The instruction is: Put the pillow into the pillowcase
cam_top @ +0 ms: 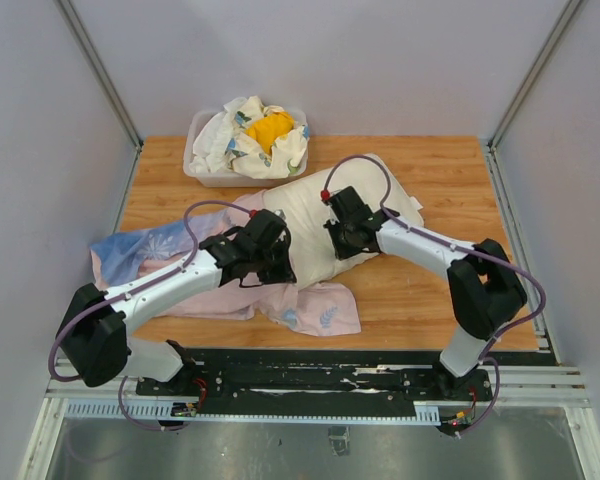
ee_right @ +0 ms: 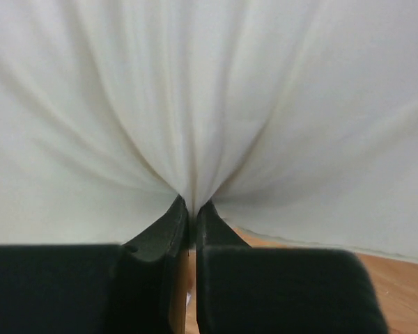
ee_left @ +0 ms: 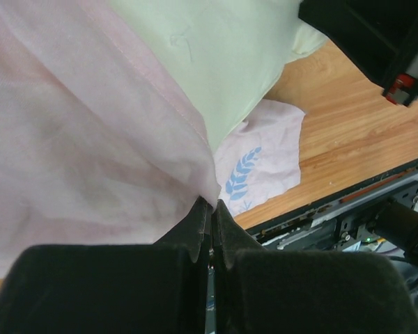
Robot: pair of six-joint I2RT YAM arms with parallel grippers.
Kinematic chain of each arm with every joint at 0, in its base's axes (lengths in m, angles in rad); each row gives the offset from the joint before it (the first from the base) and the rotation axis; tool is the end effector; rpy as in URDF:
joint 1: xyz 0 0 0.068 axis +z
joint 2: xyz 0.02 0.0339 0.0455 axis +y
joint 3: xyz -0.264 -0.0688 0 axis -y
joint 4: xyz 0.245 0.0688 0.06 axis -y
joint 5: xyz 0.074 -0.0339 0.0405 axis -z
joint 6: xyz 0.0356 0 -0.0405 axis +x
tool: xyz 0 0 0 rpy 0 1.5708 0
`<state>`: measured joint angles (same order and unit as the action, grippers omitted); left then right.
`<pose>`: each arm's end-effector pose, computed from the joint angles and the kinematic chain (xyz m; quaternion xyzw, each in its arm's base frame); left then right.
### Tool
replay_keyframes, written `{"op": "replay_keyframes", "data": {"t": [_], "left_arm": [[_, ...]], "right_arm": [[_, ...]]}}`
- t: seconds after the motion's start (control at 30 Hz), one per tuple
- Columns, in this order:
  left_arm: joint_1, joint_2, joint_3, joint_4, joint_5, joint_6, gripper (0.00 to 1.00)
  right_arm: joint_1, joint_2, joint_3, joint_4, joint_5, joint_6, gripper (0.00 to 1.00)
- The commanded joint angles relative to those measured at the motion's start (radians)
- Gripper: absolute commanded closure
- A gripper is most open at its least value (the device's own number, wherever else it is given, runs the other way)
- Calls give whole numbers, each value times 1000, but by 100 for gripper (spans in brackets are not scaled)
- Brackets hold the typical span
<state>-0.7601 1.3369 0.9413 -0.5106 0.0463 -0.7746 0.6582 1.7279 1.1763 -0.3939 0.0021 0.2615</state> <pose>0.1986 -0.1911 0.2450 0.0007 0.9451 -0.2422 0.2195 0.2892 0.2236 0.2081 -0.1872 0.9329 0.1356 0.2761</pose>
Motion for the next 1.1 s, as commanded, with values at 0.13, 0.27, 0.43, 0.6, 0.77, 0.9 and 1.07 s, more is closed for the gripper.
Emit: {"op": "replay_keyframes", "data": {"t": [0.13,0.27,0.43,0.6,0.77,0.9,1.07], "left_arm": [[47,40,88,-32,-15,32,100],[53,72,142,-43,-9,50,100],[54,123,240,-57,23,61,100],[54,156,313,-61,66,58,100],[54,156,306,-32,119,23,100],[54,139,265,0,153,-3,100],[54,115,162,49,160,-38,100]], "right_arm": [[44,-246,25,-174,-58,38,99],[77,-286,99,-223,-70,37,99],[132,-278,135,-239,-44,43,99],[163,-256,76,-174,-44,79,99],[173,-219,23,-88,-59,122,99],[177,-184,19,-60,-72,141,99],[176,-167,44,-32,-99,162,99]]}}
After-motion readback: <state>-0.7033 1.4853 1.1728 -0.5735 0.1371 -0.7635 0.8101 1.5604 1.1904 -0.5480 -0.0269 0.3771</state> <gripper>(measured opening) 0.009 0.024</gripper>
